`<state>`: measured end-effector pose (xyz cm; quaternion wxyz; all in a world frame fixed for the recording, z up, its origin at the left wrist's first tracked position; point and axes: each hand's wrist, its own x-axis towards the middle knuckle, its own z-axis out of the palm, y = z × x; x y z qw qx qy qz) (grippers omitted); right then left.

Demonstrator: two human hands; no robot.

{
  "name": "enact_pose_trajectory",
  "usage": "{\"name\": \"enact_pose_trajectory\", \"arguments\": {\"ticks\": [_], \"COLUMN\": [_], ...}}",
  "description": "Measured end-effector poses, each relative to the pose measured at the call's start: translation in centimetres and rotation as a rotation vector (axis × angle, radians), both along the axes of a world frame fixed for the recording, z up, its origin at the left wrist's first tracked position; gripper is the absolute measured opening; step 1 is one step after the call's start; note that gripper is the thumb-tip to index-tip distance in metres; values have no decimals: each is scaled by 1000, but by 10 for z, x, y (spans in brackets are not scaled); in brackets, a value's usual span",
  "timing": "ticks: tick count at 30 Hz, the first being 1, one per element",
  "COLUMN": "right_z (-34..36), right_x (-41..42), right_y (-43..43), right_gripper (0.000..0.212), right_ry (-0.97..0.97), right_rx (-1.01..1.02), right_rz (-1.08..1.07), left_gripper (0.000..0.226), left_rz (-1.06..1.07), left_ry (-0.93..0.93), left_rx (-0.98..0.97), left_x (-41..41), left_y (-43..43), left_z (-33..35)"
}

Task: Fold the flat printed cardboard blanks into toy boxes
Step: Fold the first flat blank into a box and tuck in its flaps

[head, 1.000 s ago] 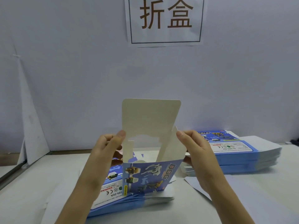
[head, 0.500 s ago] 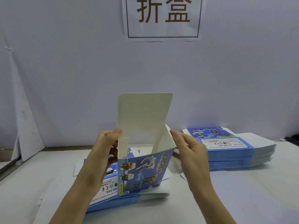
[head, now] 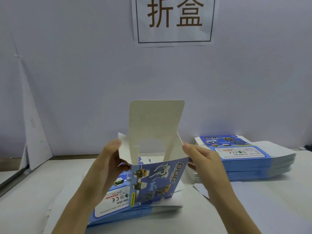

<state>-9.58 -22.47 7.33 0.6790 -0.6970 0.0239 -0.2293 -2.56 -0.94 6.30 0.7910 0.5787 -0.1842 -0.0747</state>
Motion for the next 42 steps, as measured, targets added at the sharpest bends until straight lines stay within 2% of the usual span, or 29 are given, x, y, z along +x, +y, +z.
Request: {"name": "enact_pose_trajectory", "arguments": {"ticks": [2,5,8,12,14,16,17,20,23,25,27,29,31,34,35,36,37,39,40,42], "right_z": [-1,-5,-2,1,0,1,1,-1,-2,0,1,1,-1,-3,-2,0,2,3,5,8], "right_x": [1,2,0,-2,-3,-5,-5,-3,-2,-3,-5,-5,-4,-2,-1,-1,0,0,-2,-5], "right_y": [2,8,10,14,18,22,22,15,6,1,0,4,9,8,5,2,-1,-9,-11,-12], "right_gripper": [46,43,46,32,24,18,18,21,28,26,14,33,42,25,14,9,21,39,40,33], "right_ry": [15,27,-5,-90,-125,-132,-122,-53,30,87,98,72,49,67,103,146,177,188,180,165], "right_rx": [27,17,-18,-162,-243,-265,-267,-230,-318,-290,-270,-366,-378,-141,-24,70,146,271,329,439], "right_rz": [11,10,12,-26,-99,-119,-117,-140,-249,-249,-232,-268,-335,-250,-186,-130,-90,-42,-22,33], "left_gripper": [26,32,35,40,57,75,78,63,49,35,32,36,39,36,46,70,93,122,128,138], "left_rz": [-35,-25,266,657,764,755,713,531,423,414,453,518,549,489,433,369,320,265,246,231], "left_ry": [75,191,103,-291,-333,-281,-221,-102,-143,-205,-266,-310,-281,-202,-189,-187,-177,-233,-301,-444], "left_rx": [-82,-41,283,705,924,1167,1211,1041,996,1016,1064,1083,969,637,548,465,384,303,328,503], "left_x": [3,3,-3,-34,-46,-48,-46,-35,-37,-41,-46,-49,-51,-45,-41,-37,-33,-30,-29,-30], "left_y": [8,12,19,11,-8,-20,-21,-13,-22,-29,-33,-38,-41,-41,-40,-39,-38,-38,-40,-47], "left_z": [-6,-2,15,33,31,28,29,29,28,26,25,26,27,26,25,22,19,15,12,5]}}
